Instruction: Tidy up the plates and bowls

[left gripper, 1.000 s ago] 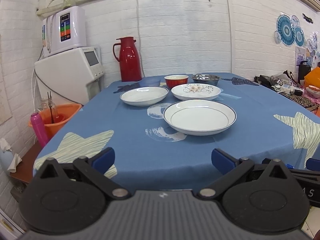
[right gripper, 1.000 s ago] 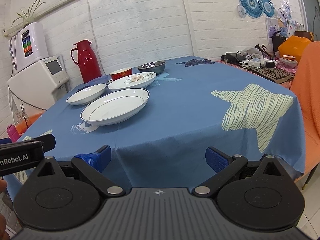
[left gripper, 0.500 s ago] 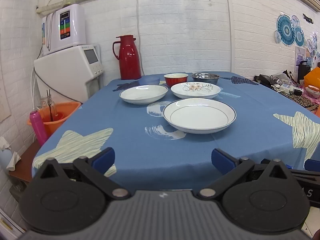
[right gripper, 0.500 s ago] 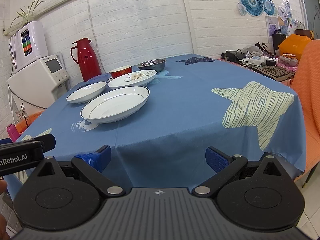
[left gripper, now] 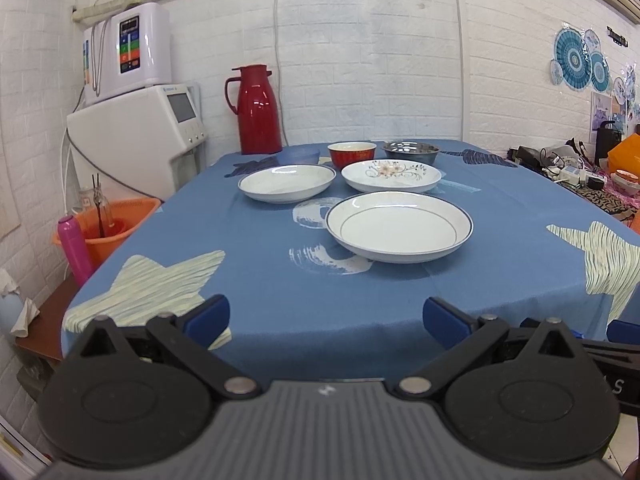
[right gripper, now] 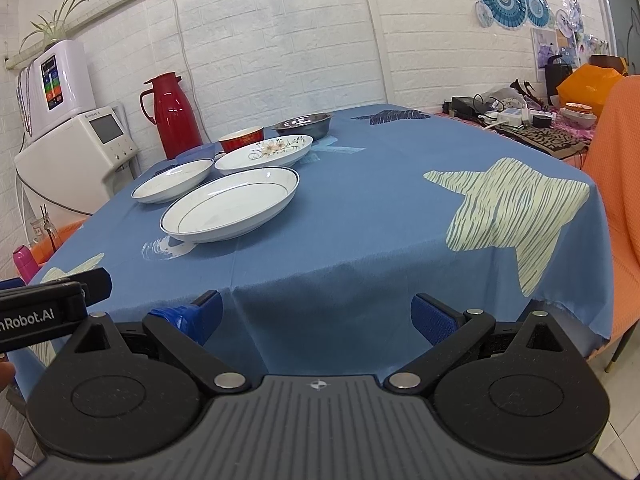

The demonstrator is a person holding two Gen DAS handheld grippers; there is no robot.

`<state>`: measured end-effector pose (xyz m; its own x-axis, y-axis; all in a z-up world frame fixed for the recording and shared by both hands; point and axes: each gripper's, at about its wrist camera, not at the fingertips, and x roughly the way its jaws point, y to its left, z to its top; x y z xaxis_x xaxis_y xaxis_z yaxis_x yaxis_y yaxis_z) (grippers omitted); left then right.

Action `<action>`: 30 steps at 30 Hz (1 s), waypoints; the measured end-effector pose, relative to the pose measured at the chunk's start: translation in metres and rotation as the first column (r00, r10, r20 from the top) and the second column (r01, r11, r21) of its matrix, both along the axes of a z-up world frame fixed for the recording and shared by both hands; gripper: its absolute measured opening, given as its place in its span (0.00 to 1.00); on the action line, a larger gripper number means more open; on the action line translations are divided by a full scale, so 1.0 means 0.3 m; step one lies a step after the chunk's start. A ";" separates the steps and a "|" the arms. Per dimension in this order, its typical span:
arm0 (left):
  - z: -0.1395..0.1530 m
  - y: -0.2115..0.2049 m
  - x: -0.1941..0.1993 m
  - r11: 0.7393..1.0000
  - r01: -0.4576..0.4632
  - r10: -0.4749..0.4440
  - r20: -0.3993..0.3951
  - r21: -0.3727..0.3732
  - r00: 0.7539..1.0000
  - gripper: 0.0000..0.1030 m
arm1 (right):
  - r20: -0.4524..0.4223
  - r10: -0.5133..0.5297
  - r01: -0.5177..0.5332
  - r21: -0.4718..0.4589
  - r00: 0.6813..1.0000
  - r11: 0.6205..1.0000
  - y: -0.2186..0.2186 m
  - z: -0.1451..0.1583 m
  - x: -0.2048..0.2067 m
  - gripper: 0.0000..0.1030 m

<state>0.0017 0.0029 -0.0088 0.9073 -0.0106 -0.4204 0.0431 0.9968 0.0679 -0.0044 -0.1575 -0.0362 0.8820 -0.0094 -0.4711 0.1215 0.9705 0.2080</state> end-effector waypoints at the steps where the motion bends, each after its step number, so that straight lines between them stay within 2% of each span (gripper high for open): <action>1: 0.000 0.001 0.000 1.000 0.000 0.000 -0.001 -0.001 1.000 1.00 | -0.001 0.000 0.000 0.001 1.000 1.000 0.000 0.000 0.000 0.86; 11: 0.005 0.009 0.023 1.000 0.000 0.000 -0.008 0.001 1.000 1.00 | -0.001 0.008 -0.008 -0.003 1.000 1.000 0.000 -0.002 0.004 0.86; 15: 0.025 0.048 0.101 1.000 0.000 0.000 -0.012 -0.006 1.000 1.00 | -0.013 -0.001 0.001 -0.018 1.000 1.000 -0.016 -0.008 0.028 0.86; 18: 0.055 0.091 0.202 0.999 0.002 -0.005 -0.058 -0.045 0.998 1.00 | -0.051 -0.002 0.001 -0.013 0.999 1.000 -0.048 -0.004 0.074 0.86; 21: 0.097 0.122 0.307 0.998 0.007 -0.013 -0.084 -0.063 0.996 1.00 | -0.056 0.017 -0.018 -0.012 0.998 1.000 -0.091 0.037 0.147 0.86; 24: 0.130 0.145 0.431 0.995 0.053 -0.065 -0.145 -0.087 0.987 1.00 | -0.043 0.048 -0.050 -0.036 0.998 0.998 -0.117 0.104 0.273 0.86; 26: 0.141 0.156 0.512 0.989 0.089 -0.110 -0.192 -0.116 0.975 1.00 | -0.071 0.089 -0.093 -0.052 0.993 0.994 -0.119 0.137 0.388 0.85; 30: 0.129 0.151 0.649 0.985 0.127 -0.154 -0.264 -0.116 0.952 1.00 | -0.157 0.172 -0.185 -0.075 0.973 0.980 -0.082 0.156 0.591 0.85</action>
<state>0.1966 0.0481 0.0299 0.7460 -0.1829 -0.6404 0.1869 0.9804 -0.0623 0.1728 -0.1822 0.0106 0.7931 0.0940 -0.6018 -0.0320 0.9931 0.1130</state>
